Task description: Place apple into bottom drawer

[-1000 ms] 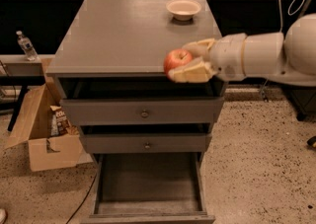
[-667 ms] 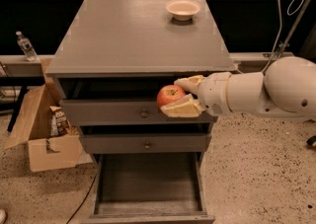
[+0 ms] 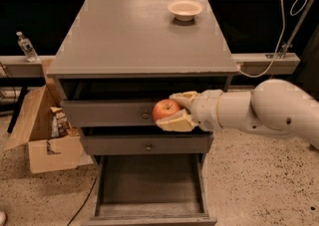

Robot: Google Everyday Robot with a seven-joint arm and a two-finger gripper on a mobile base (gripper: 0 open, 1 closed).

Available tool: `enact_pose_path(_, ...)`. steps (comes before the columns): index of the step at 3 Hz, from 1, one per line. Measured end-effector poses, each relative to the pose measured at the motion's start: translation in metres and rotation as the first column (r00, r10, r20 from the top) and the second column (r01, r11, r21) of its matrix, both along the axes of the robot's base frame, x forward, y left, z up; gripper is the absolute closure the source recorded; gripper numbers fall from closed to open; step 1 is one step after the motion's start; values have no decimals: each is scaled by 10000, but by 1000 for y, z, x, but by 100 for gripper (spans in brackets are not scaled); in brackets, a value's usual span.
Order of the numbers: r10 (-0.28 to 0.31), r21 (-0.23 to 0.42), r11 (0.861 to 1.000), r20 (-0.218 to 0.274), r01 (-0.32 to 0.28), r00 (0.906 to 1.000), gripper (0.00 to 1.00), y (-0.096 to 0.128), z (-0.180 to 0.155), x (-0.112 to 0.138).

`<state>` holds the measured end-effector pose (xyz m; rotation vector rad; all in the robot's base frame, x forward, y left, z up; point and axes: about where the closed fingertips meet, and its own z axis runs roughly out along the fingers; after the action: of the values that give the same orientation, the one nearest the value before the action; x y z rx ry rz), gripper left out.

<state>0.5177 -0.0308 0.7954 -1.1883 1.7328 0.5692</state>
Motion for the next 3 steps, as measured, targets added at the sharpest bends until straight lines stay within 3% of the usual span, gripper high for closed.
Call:
enact_pose_path(1,-48,608,9981,-199,60,9998,100,28,-83,-10)
enact_pose_path(2,-111,1361,9906,-233,142,9997,100,54,-147,-8)
enact_pose_path(3,-220,1866,9819,-570,323,9981,100,78,-203,2)
